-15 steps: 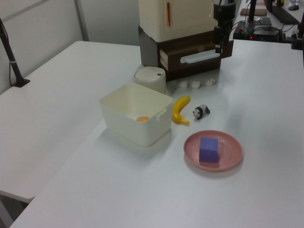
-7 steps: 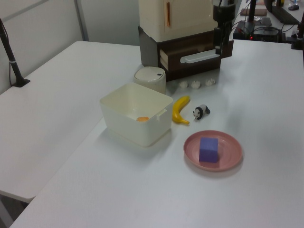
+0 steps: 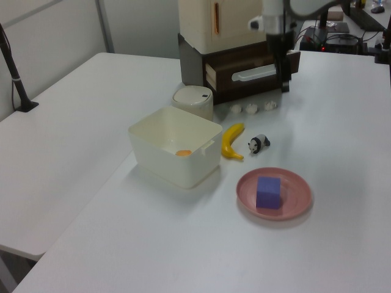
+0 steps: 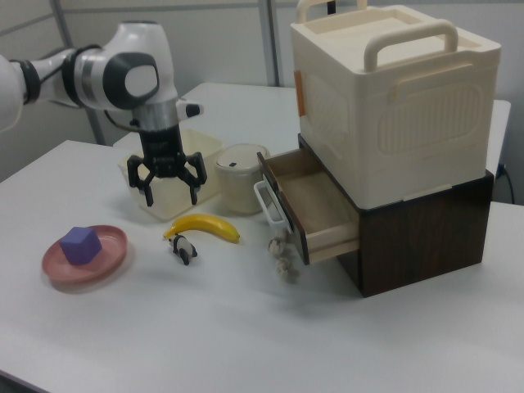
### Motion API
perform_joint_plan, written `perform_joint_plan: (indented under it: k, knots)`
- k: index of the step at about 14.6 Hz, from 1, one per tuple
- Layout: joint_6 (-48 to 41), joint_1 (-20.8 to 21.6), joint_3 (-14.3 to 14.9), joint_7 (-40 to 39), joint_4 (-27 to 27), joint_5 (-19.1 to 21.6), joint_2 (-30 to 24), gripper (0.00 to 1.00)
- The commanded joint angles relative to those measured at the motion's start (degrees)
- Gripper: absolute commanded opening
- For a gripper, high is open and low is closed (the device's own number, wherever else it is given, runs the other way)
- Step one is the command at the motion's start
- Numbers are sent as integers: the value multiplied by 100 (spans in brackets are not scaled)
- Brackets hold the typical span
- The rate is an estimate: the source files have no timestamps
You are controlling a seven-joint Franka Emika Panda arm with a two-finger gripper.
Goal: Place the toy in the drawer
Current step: 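Move the open gripper down over the black-and-white panda toy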
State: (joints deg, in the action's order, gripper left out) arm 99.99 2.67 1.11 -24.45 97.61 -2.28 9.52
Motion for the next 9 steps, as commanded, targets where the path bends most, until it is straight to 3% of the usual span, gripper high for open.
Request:
perform_joint_plan:
  k: [1,9]
  knots:
    - [661,698,468,-884,267,-97,348,91]
    - [1470,1165,618,-1114,250,-282,1122,75]
